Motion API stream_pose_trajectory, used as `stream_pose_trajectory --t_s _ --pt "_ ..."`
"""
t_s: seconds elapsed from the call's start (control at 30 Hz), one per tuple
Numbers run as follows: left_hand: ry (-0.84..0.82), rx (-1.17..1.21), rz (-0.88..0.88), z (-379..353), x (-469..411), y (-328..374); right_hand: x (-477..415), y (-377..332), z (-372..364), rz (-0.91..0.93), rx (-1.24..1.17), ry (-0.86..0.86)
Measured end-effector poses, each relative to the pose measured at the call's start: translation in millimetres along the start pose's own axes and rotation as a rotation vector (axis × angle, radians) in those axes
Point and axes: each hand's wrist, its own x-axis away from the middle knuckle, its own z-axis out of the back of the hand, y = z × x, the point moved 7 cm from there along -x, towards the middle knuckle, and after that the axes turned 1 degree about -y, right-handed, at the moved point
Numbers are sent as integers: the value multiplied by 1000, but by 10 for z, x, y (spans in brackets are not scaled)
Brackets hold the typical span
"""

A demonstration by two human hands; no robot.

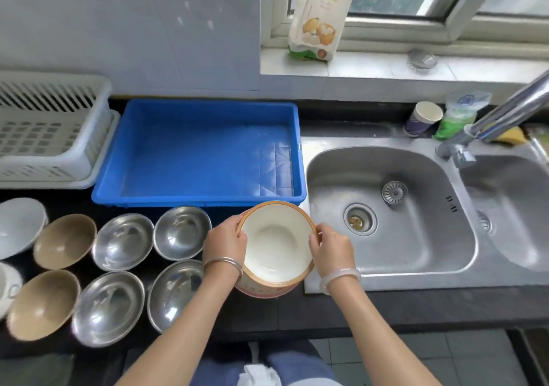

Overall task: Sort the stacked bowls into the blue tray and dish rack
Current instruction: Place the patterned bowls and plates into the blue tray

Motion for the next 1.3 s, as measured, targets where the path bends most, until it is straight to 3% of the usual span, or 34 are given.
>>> stream_pose_trajectory --t_s 0.3,0.63,0.93,1.3 --pt "-94 63 -152 -174 -22 692 97 363 755 -77 -76 199" --pt "-327 -20 -192 -1058 366 863 413 1326 758 -341 -80 133" --pt "-330 -63 -165 -1176 450 685 501 1519 453 -382 -145 90" --pt "-261 -150 -262 -1174 549 771 526 1569 428 -374 -132 76"
